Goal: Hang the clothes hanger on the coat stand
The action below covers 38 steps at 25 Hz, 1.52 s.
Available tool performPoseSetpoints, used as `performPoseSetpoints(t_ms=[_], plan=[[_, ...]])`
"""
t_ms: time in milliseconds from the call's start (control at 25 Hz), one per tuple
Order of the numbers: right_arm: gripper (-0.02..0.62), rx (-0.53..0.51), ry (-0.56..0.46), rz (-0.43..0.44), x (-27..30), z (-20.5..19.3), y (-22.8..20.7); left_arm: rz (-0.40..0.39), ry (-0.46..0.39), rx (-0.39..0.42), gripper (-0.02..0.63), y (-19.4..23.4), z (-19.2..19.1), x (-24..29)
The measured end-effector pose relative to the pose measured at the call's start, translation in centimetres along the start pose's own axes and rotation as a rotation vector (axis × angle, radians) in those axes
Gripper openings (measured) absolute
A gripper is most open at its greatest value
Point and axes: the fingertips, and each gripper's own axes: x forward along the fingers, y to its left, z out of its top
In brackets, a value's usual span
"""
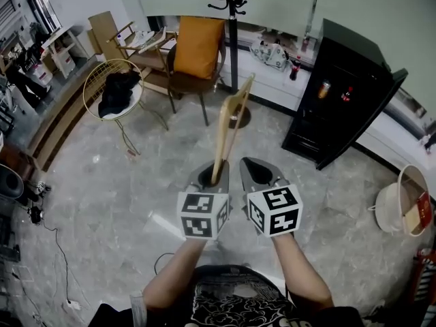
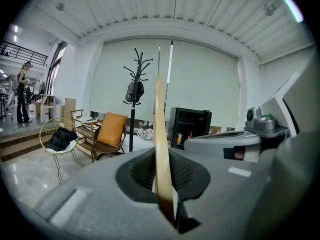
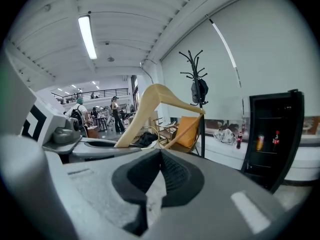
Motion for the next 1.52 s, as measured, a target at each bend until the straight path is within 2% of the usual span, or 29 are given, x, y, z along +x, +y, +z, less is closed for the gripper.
performPoseSetpoints(t_ms=[440,840,1120,1520], plan=[[0.000,-0.004,-0.018,-0.051,8.2,4.5,2.0,-0.051,-0.017,-0.007,0.028,8.5,3.7,3.0],[0.000,-0.029,-0.006,-0.081,15.7,6.1,4.7,-0.085,-0.019,-0.023,0.028,16.3,4.7,5.2],[0.000,-0.035,0.006,-0.108,18.1,6.3,5.2,-0.117,-0.013,-0.032,0.028,18.8,4.7,6.6],[0.000,-0.028,0.012,-0.111,20.5,6.7,3.1,-0.128,0.007,-0.029,0.028,19.6,4.4,9.4]])
